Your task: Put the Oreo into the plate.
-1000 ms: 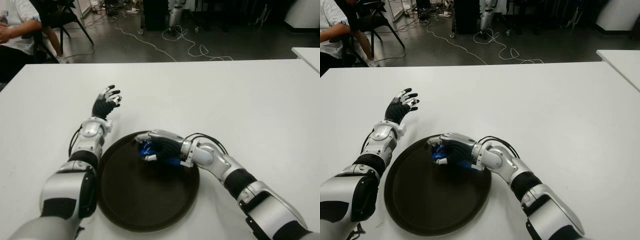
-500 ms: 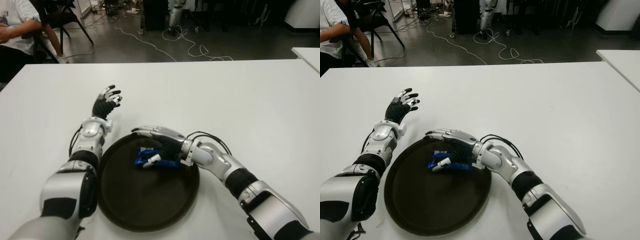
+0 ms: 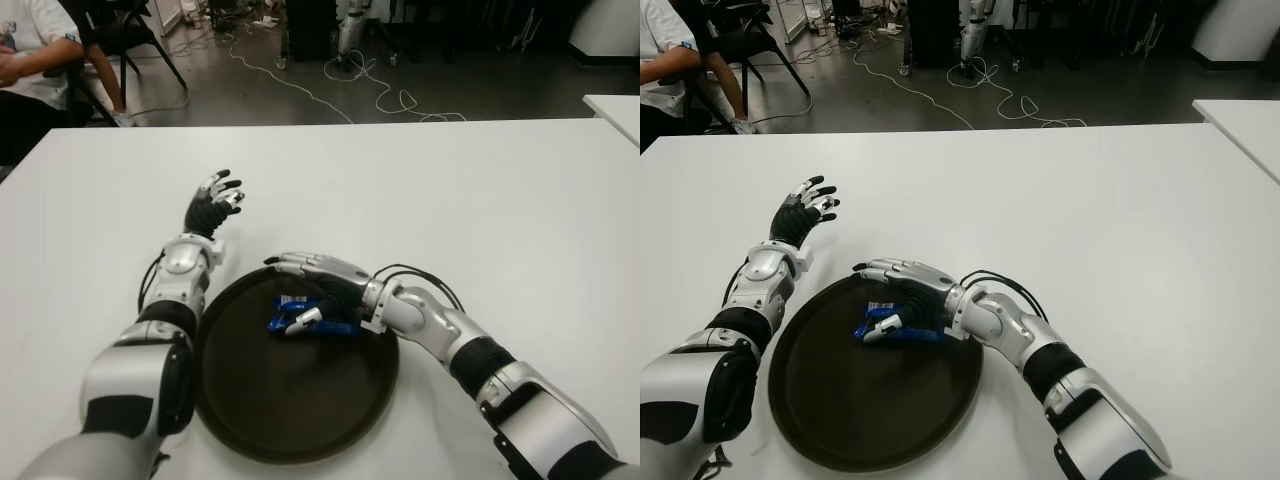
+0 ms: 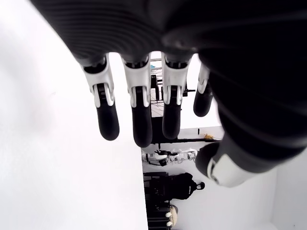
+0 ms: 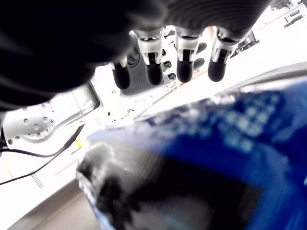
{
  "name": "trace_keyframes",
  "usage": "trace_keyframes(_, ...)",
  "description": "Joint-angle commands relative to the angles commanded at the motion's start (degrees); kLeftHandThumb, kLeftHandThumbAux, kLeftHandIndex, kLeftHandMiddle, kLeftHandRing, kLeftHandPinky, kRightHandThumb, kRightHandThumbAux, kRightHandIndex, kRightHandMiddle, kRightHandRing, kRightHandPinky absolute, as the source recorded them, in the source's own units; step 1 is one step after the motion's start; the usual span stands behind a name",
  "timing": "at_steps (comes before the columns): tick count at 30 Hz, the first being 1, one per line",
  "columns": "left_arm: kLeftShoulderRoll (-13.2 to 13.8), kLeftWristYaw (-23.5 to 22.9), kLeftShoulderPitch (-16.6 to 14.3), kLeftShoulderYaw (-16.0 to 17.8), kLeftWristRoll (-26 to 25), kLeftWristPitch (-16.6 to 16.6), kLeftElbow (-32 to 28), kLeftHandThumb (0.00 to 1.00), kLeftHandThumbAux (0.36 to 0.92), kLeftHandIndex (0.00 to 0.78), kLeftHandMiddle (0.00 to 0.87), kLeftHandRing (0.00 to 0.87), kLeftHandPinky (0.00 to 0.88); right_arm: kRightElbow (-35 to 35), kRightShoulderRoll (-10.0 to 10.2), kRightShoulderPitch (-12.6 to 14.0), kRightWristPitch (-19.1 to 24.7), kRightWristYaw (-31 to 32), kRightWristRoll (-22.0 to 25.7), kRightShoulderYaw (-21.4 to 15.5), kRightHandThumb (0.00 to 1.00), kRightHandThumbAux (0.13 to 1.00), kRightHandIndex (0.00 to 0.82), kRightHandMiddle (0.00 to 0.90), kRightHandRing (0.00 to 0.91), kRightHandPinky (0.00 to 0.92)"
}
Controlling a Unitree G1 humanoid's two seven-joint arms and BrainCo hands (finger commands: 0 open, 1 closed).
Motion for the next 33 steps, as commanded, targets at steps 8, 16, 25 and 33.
trace_keyframes(8, 0.2, 0.1, 0.0, -0.1, 0.2, 0.1, 0.1, 0.036, 0.695, 0.130, 0.212, 0.223, 0.234, 0.5, -0.3, -0.5, -0.3, -1.4, -0.9, 0.2, 0.000, 0.298, 0.000, 0.000, 0.000, 0.000)
trace_keyframes(16, 0.3, 0.2, -0.2, -0.2, 0.2, 0.5, 0.3, 0.043, 0.698, 0.137, 0.218, 0.225, 0.243, -0.2, -1.0, -0.9, -0.5, -2.5, -1.0, -0.6, 0.000, 0.318, 0.000, 0.000, 0.000, 0.000)
trace_keyframes(25, 0.2, -0.5, -0.5, 0.4, -0.4, 1.1, 0.4, 0.038, 0.714, 0.146, 0.235, 0.230, 0.244, -2.3, -3.0, -1.5, -2.5, -4.0, 0.4, -2.7, 0.000, 0.309, 0.000, 0.000, 0.000, 0.000)
trace_keyframes(33, 0.2, -0.5, -0.8, 0.5, -0.3, 2.2, 0.5, 0.047, 0.719, 0.146, 0.234, 0.227, 0.237, -3.0, -5.2, -1.5, -5.7, -4.4, 3.2, -5.8, 0.000, 0.306, 0.000, 0.000, 0.000, 0.000)
